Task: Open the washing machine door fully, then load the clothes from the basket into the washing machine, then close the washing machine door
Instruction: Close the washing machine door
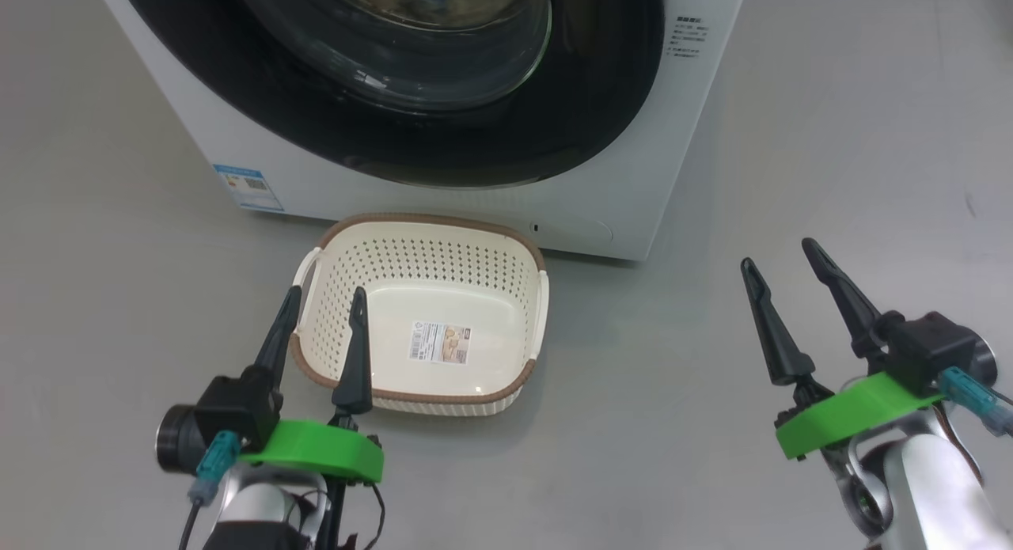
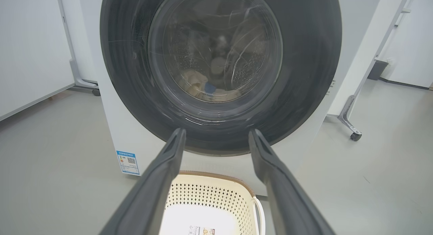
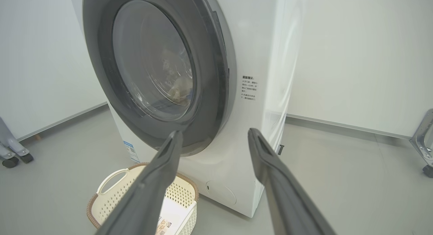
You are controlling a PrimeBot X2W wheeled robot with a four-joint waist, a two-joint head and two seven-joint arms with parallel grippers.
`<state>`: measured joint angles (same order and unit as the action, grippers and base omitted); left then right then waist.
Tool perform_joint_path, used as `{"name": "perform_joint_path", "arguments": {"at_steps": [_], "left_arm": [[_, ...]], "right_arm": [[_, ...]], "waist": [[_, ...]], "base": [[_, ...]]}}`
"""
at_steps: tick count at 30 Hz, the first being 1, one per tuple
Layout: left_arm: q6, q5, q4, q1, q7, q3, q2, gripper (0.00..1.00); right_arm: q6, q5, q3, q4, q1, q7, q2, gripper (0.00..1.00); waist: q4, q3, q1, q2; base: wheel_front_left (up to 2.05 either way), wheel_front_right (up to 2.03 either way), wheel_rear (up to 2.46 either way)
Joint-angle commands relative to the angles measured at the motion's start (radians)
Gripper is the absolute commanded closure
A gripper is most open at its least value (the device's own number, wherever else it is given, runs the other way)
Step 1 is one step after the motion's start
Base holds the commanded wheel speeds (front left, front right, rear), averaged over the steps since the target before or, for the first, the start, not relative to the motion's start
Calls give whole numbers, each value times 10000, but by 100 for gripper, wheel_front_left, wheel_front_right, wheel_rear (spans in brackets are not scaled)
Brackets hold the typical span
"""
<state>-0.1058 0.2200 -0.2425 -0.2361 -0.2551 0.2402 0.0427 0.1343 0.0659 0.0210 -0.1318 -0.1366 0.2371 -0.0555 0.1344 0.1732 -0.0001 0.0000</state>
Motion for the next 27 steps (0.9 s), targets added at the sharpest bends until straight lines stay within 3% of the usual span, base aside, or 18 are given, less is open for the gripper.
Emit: {"name": "perform_joint_path", "arguments": {"at_steps": [1,27], "left_arm": [[-2,-13,285,-112,-66,-362,203,0],[253,275,274,1080,152,-273,486,0]], "right_arm": [[-36,-50,107,410,-103,-54,11,0],[-36,732,-1305,2027,2571,-841,52,0]], "waist": [[-181,-203,1,0],[-913,-1563,1,0]], "base": [[0,0,0],[0,0,0]]}}
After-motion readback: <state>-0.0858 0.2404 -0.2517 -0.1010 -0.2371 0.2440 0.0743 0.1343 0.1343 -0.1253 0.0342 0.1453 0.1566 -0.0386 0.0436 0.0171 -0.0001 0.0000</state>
